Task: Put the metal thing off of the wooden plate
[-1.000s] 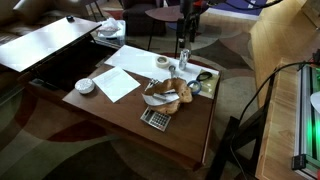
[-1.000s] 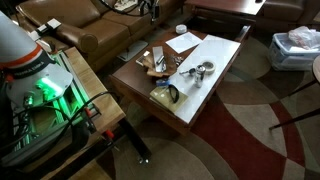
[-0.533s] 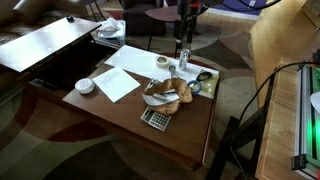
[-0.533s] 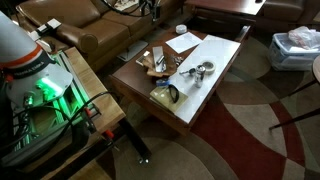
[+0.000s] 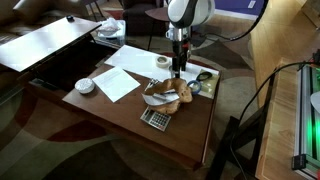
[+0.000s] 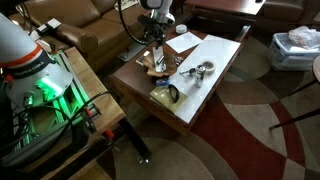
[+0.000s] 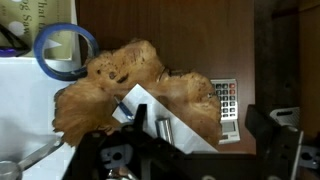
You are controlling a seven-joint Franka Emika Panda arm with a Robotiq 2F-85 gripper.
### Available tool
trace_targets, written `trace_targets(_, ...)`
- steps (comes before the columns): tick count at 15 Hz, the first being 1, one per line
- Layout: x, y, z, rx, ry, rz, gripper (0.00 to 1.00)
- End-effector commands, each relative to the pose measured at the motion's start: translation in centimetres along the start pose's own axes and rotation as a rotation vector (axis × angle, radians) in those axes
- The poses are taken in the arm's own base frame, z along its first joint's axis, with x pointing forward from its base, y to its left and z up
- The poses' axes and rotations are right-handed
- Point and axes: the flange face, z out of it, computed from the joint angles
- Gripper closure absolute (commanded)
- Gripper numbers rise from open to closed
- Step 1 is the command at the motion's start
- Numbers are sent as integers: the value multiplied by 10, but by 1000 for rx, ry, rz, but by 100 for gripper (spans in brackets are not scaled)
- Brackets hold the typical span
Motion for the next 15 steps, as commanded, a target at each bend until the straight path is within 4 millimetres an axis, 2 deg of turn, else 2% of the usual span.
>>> trace_targets(1, 5, 3, 19, 27, -29, -29, 0)
trace_targets(2, 7, 6, 33, 41, -39, -33, 0)
trace_targets(3, 7, 8, 37, 40, -39, -31, 0)
trace_targets(6, 11, 6, 24, 34, -22, -34, 0)
trace_targets(7, 16, 7, 29, 54, -5, -60, 0)
trace_targets(9, 23, 6, 48, 78, -7, -82, 0)
trace_targets(15, 45, -20, 115, 66, 69, -162, 0)
